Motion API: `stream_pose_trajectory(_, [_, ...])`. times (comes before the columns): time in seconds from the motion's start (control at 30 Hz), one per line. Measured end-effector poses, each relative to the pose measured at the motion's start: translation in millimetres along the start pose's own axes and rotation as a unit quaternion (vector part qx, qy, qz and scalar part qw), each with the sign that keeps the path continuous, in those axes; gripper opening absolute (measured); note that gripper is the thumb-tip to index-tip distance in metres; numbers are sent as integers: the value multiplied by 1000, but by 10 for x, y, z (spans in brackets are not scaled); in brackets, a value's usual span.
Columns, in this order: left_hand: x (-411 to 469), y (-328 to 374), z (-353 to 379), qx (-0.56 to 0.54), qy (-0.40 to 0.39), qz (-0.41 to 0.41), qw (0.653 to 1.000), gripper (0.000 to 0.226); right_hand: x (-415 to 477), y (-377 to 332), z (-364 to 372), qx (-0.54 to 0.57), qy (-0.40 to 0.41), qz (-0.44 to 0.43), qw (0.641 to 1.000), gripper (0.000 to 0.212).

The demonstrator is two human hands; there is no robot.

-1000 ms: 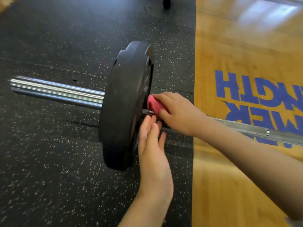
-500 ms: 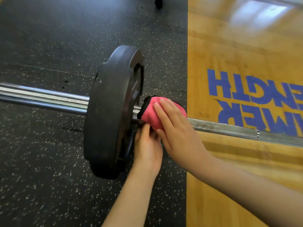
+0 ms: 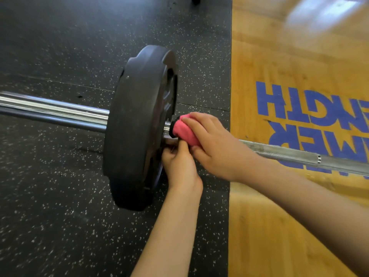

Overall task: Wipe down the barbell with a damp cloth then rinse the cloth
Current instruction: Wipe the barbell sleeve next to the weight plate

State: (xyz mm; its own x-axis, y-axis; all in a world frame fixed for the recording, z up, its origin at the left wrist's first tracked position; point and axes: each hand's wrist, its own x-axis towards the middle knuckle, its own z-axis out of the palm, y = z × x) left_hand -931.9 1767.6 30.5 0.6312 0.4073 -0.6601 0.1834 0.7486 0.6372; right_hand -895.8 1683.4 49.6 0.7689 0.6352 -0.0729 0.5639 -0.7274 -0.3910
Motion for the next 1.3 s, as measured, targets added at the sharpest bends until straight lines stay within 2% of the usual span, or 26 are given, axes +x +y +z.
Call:
stream_pose_trajectory(0.07, [-24,42,51,-4,1,-8,1000,28,175,21,-114,53,-54,30,997,49])
stream_pose_trajectory(0.13, [-48,80,72,-15,0,-23,1000,34,331,36,-220,97,-106,71,987,27])
stream_pose_trajectory(0.23, [-93,114,8,-34,-14,-50,998,34,402,70,-249,121,-120,91,981,18])
stream_pose_trajectory(0.3, [-168,114,-72,-21,-18,-67,997,36,321,69,-180,129,-84,72,985,27])
stream_pose_trajectory(0.4, [-334,90,-178,-7,-25,-81,996,37,79,-36,-9,76,26,14,997,55])
stream_pose_trajectory(0.5, [-505,82,-236,2,-43,-69,997,34,-240,-153,257,-33,109,-34,993,57])
stream_pose_trajectory(0.67, [-637,72,-364,38,-47,-52,997,33,-541,-209,555,-140,132,-55,980,54])
stream_pose_trajectory(0.77, [-655,66,-424,66,-53,-28,996,33,-528,-194,524,-147,120,-59,980,56])
stream_pose_trajectory(0.9, [-780,88,-427,111,-75,47,990,32,-437,-141,501,-164,143,-61,974,53])
stream_pose_trajectory(0.97, [-871,66,-453,165,-106,105,975,42,-340,-98,497,-164,159,-53,972,52])
stream_pose_trajectory(1.03, [-999,68,-474,249,-119,196,941,53,-216,-54,475,-141,169,-35,975,57])
stream_pose_trajectory(1.07, [-1057,98,-478,293,-134,272,907,58,-155,-27,466,-131,164,-27,977,59])
stream_pose_trajectory(1.1, [-1095,136,-482,353,-151,352,854,61,-101,-6,460,-138,150,-22,979,60])
stream_pose_trajectory(1.17, [-1088,200,-515,476,-151,496,711,62,-33,24,478,-169,124,-16,978,60])
stream_pose_trajectory(1.2, [-1065,244,-531,519,-134,542,648,59,-22,32,490,-163,132,-11,978,60])
stream_pose_trajectory(1.23, [-1037,312,-536,551,-109,565,605,57,-19,34,499,-151,146,-5,978,61])
stream_pose_trajectory(1.3, [-952,411,-572,601,-58,573,554,54,-21,22,502,-144,164,-4,976,63])
